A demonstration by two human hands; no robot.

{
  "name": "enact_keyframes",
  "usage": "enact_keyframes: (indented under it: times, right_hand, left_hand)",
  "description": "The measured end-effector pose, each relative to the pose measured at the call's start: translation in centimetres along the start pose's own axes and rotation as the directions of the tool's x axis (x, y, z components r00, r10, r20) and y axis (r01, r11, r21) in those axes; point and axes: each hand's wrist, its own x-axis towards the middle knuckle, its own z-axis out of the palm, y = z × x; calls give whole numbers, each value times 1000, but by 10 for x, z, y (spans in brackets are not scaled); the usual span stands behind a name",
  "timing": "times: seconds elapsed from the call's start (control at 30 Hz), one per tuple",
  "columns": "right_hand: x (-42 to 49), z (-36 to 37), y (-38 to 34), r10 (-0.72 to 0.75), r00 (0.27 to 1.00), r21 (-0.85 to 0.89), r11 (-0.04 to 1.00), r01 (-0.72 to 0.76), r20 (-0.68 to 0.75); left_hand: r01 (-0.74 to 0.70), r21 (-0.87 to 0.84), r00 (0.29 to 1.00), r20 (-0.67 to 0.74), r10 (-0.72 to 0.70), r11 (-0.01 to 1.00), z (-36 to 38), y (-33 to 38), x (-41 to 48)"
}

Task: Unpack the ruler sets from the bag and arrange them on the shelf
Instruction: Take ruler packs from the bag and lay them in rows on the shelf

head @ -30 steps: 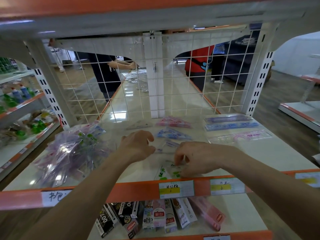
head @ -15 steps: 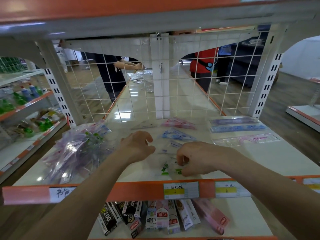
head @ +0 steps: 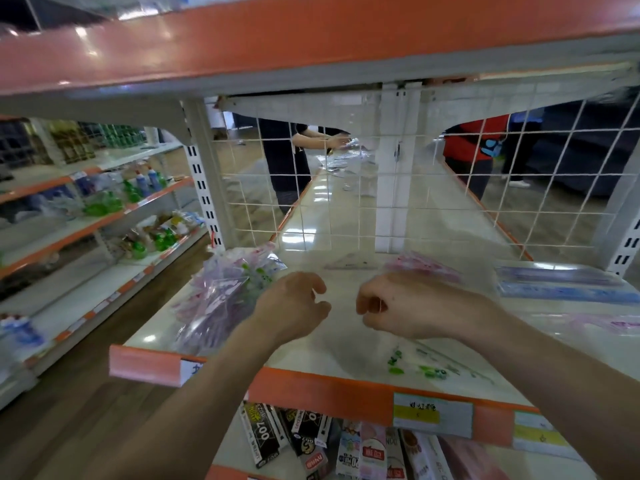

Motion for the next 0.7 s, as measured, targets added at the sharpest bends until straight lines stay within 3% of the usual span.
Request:
enact_keyframes:
  times: [0.3, 0.53, 0.63, 0.7]
  right_hand:
    - [73, 21, -36, -52, 997, 167, 984, 60, -52]
    - [114, 38, -56, -39, 995, 294, 954, 65, -93]
    - [124, 39, -60, -22, 996, 275, 961, 44, -82]
    - [130, 40, -60, -18, 998, 161, 987, 27, -56]
  left_hand:
    - [199, -2, 972, -124, -198, 980, -32, -64, -21]
    - [275, -16, 949, -154, -275, 961, -41, -90, -31]
    - [295, -15, 941, -172, -293, 955, -40, -97, -31]
    - [302, -23, 937, -176, -301, 953, -39, -99, -31]
